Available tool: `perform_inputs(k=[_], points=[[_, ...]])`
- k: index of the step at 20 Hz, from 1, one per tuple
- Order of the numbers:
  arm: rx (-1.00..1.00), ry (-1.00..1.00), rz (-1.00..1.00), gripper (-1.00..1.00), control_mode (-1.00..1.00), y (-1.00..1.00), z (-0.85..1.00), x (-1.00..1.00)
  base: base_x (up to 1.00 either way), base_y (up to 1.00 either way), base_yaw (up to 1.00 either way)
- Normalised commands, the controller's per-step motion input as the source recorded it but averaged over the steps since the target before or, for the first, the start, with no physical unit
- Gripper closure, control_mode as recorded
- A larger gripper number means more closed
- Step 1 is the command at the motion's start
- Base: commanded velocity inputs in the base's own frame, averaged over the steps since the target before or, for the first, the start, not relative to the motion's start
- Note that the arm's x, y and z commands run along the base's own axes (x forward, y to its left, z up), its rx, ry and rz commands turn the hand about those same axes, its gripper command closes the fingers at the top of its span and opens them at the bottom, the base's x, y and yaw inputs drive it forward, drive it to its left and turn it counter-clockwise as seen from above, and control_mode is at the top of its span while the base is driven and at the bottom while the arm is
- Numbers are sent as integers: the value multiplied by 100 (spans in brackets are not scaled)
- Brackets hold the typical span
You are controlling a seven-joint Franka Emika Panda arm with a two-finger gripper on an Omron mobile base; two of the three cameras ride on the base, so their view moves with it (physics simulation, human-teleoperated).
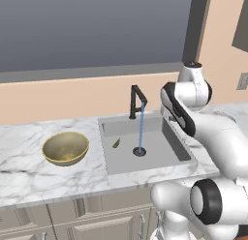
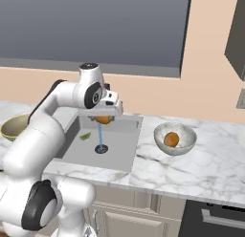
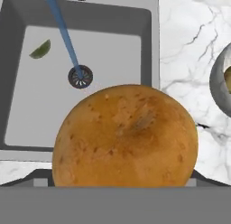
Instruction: Pick the potatos from the sink and place them in one bowl. Place the lemon wedge in the other bowl. Then turn off the sink faucet.
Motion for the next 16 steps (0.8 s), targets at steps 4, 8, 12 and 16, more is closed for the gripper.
perform_inputs(k=[4,8,12,16], points=[[-1,12,0,100,-100,-99,9,0,0,0,0],[0,6,0,100,-100,-90,0,17,0,0,0],[0,4,0,100,-100,-77,-4,41,0,0,0],[0,1,0,100,-100,-73,-27,65,0,0,0]])
